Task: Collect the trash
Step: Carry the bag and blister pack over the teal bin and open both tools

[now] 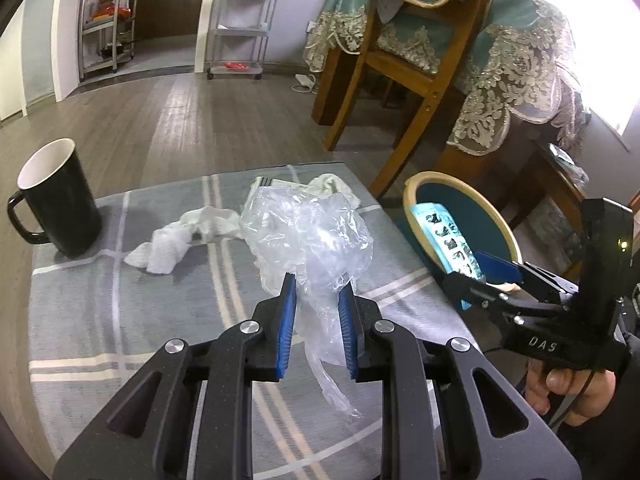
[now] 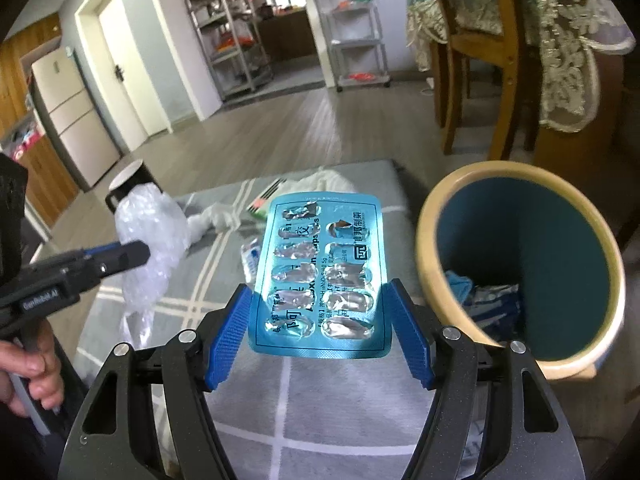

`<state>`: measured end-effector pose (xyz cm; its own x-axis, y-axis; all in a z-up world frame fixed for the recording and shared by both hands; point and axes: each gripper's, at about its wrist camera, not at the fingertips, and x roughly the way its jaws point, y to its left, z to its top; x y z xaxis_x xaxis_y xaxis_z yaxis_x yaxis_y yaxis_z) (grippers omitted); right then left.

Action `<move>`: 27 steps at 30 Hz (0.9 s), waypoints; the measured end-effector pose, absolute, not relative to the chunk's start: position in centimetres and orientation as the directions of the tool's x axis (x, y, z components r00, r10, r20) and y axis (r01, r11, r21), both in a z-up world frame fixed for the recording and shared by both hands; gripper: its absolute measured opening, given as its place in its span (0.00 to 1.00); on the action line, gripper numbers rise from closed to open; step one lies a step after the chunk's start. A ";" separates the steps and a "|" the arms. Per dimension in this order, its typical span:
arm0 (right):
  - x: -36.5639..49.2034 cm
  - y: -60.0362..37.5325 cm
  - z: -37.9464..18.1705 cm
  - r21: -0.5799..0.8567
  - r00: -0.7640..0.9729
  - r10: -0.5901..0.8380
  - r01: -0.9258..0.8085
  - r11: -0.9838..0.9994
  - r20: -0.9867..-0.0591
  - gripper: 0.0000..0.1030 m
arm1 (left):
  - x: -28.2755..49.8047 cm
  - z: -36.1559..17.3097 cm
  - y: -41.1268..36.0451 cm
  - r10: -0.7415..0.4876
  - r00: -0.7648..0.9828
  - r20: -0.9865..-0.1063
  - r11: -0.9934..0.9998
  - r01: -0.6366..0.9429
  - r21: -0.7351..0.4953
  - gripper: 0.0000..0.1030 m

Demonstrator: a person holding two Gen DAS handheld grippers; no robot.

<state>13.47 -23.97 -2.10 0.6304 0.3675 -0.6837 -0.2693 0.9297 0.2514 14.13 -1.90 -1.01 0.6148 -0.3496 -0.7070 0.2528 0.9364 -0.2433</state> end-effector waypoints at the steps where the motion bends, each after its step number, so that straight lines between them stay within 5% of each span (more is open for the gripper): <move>1: 13.5 -24.5 -1.8 0.253 0.640 0.359 -0.256 0.933 -0.679 0.68 | 14.2 -1.0 -2.3 -0.356 0.612 -0.706 0.934 0.258 -0.248 0.19; 27: 13.1 -34.4 -0.3 0.330 0.745 0.171 0.069 0.942 -0.644 0.68 | 19.0 0.4 -16.1 -0.501 0.522 -0.690 0.852 0.437 -0.289 0.19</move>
